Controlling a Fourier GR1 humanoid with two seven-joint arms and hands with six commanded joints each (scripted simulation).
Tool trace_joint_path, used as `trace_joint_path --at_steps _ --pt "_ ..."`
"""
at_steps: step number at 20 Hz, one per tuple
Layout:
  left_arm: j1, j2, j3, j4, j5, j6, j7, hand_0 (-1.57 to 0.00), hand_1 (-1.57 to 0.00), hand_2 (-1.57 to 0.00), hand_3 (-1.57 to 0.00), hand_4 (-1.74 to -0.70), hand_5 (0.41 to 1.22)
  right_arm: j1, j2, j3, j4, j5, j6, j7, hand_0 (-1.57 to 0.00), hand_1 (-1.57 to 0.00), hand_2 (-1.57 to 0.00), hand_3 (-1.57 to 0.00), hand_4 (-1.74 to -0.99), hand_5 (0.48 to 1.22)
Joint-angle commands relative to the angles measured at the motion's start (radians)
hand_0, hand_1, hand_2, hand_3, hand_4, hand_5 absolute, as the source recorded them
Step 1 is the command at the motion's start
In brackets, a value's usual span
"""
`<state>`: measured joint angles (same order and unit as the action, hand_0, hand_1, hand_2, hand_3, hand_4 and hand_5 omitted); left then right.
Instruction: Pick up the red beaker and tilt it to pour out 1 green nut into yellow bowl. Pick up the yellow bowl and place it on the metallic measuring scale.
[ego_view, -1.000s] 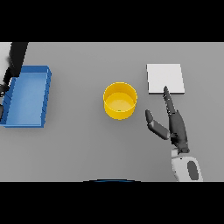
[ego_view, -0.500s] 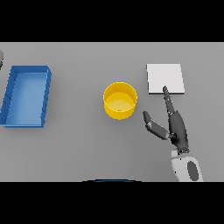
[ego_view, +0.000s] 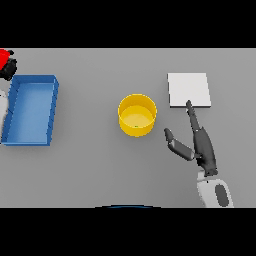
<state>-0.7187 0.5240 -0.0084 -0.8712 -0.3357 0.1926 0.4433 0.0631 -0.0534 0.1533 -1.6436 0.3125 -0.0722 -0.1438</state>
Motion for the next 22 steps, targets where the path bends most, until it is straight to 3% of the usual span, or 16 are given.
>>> trace_joint_path --at_steps 1,3,6,10,11,14,16,17,19,22 --pt "0.031 -0.011 0.001 -0.042 0.006 0.014 0.016 -1.57 -1.57 -1.57 -1.48 -1.74 1.221 -0.001 0.008 0.005 0.008 -0.001 0.002 -0.008 0.00 0.00 0.00 0.00 -1.014 0.648" --pt "0.083 -0.027 0.007 -0.106 0.019 0.029 0.031 -1.57 -1.57 -1.57 -1.51 -1.74 1.221 0.010 0.010 0.005 -0.004 -0.005 0.000 -0.021 0.00 0.00 0.00 0.00 -1.004 0.648" --pt "0.146 -0.047 0.012 -0.177 0.034 0.038 0.086 -1.57 -1.57 -1.57 -1.54 -1.74 1.151 0.020 0.009 0.003 -0.010 -0.015 0.005 -0.042 0.00 0.00 0.00 0.00 -1.012 0.650" --pt "0.230 -0.047 -0.015 -0.263 0.012 0.041 0.090 -1.57 -1.57 -1.57 -1.56 -1.71 0.991 -0.005 0.003 -0.007 0.007 -0.002 -0.009 -0.010 0.00 0.00 0.00 0.00 -1.017 0.638" --pt "0.233 -0.039 -0.022 -0.272 0.006 0.024 0.103 -1.57 -1.57 -1.57 -1.56 -1.65 0.941 0.012 0.000 -0.002 0.000 0.001 -0.007 -0.029 0.00 0.00 0.00 0.00 -1.021 0.636" --pt "0.276 -0.026 -0.035 -0.327 0.001 0.001 0.122 -1.57 -1.54 -1.50 -1.47 -1.28 0.810 0.005 0.005 -0.007 -0.003 -0.006 -0.010 -0.015 0.00 0.00 0.00 0.00 -1.012 0.634" --pt "0.286 -0.024 -0.038 -0.335 0.011 -0.019 0.117 -1.39 -1.22 -1.21 -1.14 -1.07 0.749 0.019 0.010 -0.001 -0.009 -0.014 -0.003 -0.038 0.00 0.00 0.00 0.00 -1.007 0.635" --pt "0.291 -0.023 -0.043 -0.347 0.009 -0.024 0.129 -1.21 -1.00 -1.02 -0.95 -1.00 0.720 0.014 0.011 -0.001 -0.019 -0.014 -0.003 -0.027 0.00 0.00 0.00 0.00 -1.004 0.636" --pt "0.291 -0.021 -0.055 -0.346 0.007 -0.045 0.133 -0.77 -0.64 -0.65 -0.61 -0.92 0.677 0.021 0.007 -0.002 -0.020 -0.015 0.000 -0.027 0.00 0.00 0.00 0.00 -1.005 0.634" --pt "0.281 -0.008 -0.082 -0.311 -0.012 -0.083 0.118 -0.39 -0.33 -0.33 -0.31 -0.84 0.657 0.022 0.010 0.004 -0.015 -0.006 -0.004 -0.036 0.00 0.00 0.00 0.00 -1.011 0.639"
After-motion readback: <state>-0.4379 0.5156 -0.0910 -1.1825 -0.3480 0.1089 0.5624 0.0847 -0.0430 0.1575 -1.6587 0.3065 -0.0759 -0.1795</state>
